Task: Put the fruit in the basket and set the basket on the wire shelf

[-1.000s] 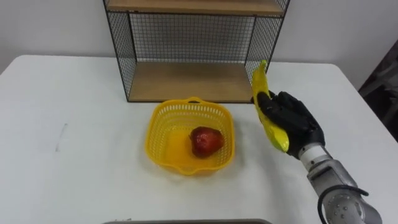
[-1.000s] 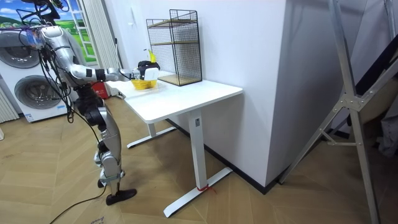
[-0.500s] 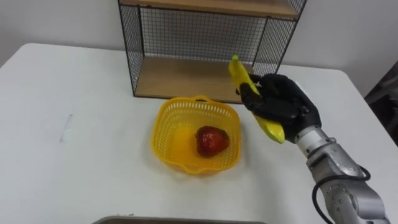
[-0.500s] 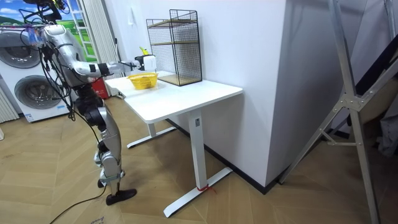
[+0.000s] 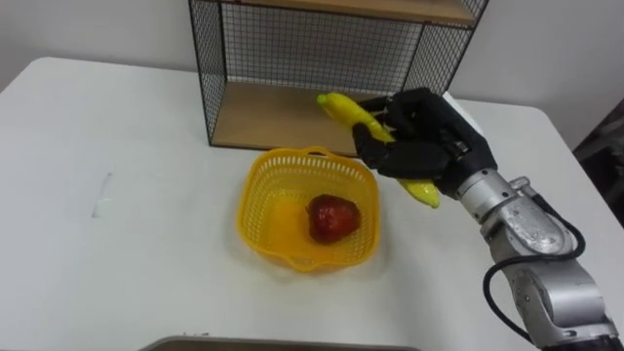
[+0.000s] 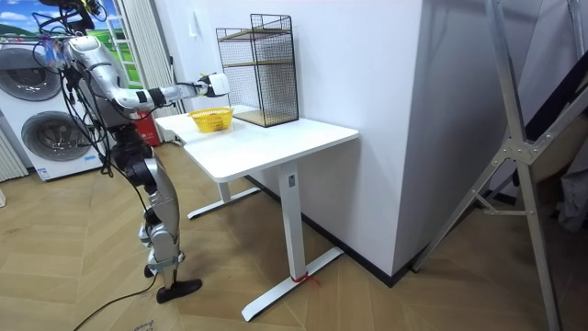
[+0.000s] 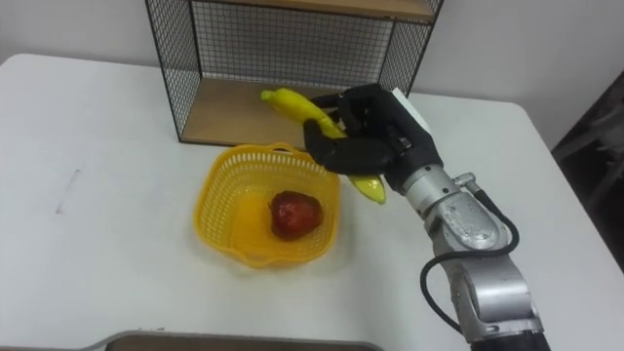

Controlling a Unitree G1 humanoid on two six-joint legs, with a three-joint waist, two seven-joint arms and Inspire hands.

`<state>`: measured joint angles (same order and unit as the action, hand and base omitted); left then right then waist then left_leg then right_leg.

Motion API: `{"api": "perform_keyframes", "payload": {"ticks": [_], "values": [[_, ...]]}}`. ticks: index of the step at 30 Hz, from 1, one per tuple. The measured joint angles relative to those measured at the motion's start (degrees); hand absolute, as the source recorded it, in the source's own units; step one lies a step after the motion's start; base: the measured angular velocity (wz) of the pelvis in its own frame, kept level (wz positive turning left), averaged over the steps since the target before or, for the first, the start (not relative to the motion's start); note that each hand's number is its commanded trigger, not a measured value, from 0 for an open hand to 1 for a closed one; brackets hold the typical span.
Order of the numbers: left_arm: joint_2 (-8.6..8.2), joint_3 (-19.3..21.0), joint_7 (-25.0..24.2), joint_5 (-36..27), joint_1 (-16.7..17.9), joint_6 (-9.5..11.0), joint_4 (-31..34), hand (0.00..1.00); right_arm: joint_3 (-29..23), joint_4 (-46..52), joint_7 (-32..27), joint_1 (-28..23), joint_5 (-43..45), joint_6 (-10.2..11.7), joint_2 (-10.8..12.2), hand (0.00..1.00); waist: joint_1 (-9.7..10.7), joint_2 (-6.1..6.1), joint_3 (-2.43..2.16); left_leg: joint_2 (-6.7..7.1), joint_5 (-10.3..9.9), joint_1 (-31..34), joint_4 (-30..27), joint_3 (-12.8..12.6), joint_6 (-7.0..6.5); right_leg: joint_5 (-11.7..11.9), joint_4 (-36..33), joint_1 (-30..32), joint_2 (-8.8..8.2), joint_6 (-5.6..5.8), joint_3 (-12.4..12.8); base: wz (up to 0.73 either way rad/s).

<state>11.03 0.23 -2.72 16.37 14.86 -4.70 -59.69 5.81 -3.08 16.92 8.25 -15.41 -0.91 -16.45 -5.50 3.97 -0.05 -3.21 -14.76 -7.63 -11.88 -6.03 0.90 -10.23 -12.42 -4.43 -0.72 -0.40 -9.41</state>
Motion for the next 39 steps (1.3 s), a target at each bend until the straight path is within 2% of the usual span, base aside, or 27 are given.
{"api": "perform_keyframes", "payload": {"ticks": [1, 2, 3, 4, 15, 20, 29, 39], "values": [[0.01, 0.0, 0.0, 0.0, -0.1, 0.0, 0.0, 0.00, 0.2, 0.0, 0.0, 0.0, 0.3, 0.0, 0.0, 0.94, -0.1, 0.00, 0.01, 0.00, 0.0, 0.0, 0.0, 0.0, 0.00, 0.0, 0.0, 0.0, 0.00, 0.00, 0.0, 0.00], [0.10, -0.2, 0.0, 0.0, -0.2, 0.0, 0.0, 0.00, 0.6, 0.0, 0.0, 0.0, 0.5, 0.0, 0.0, 0.50, -0.3, 0.00, 0.01, 0.00, 0.0, 0.0, 0.0, 0.0, 0.00, 0.0, 0.0, 0.0, 0.00, 0.00, 0.0, 0.00], [0.31, -0.6, 0.0, 0.0, -0.3, 0.0, 0.0, 0.00, 0.8, 0.0, -0.1, 0.0, 0.7, 0.0, 0.0, 0.15, -0.5, 0.04, 0.02, 0.00, 0.0, 0.0, 0.0, 0.0, 0.00, 0.0, 0.0, 0.0, 0.00, 0.00, 0.0, 0.00], [0.38, -0.6, 0.0, 0.0, -0.3, 0.0, 0.0, 0.00, 0.9, 0.0, -0.1, 0.0, 0.8, 0.0, 0.0, 0.00, -0.6, 0.08, 0.04, -0.01, 0.0, 0.0, 0.0, 0.0, 0.00, 0.0, 0.0, 0.0, 0.00, 0.00, -0.1, 0.00], [0.73, -1.3, -0.1, 0.0, -0.7, 0.0, 0.0, 0.00, 2.1, 0.0, -0.8, 0.0, 0.8, 0.0, -0.9, 0.00, -1.0, -0.07, 0.35, 0.00, 0.0, 0.0, 0.2, 0.8, 0.00, 0.0, -0.1, -0.4, -0.06, 0.00, -0.8, 0.03], [0.84, -3.2, -0.1, 0.1, -1.7, -0.1, 0.0, 0.00, 3.6, -1.3, -0.7, -0.1, 2.4, 0.0, -1.0, 0.00, -0.9, -0.16, 0.53, 0.02, 0.0, 0.1, 0.1, 1.0, 0.00, 0.0, -0.1, -0.4, -0.10, 0.00, -1.0, 0.00], [1.13, -4.0, -0.1, 0.1, -2.3, -0.4, 0.0, 0.00, 6.6, -3.4, 0.8, -0.2, 3.1, -0.4, -1.0, 0.00, -0.8, -0.11, 0.53, 0.05, 0.0, 0.1, 0.0, 1.3, 0.00, 0.0, -0.1, -0.5, -0.13, 0.00, -1.2, 0.00], [1.14, -4.0, 0.0, 0.0, -2.3, -0.4, 0.0, 0.00, 6.6, -3.6, 1.0, -0.3, 4.5, -0.4, -1.0, 0.00, -0.8, -0.04, 0.50, 0.06, 0.0, 0.2, -0.8, 1.4, -0.01, 0.0, -0.1, -0.8, -0.23, 0.00, -1.5, 0.01]]}}
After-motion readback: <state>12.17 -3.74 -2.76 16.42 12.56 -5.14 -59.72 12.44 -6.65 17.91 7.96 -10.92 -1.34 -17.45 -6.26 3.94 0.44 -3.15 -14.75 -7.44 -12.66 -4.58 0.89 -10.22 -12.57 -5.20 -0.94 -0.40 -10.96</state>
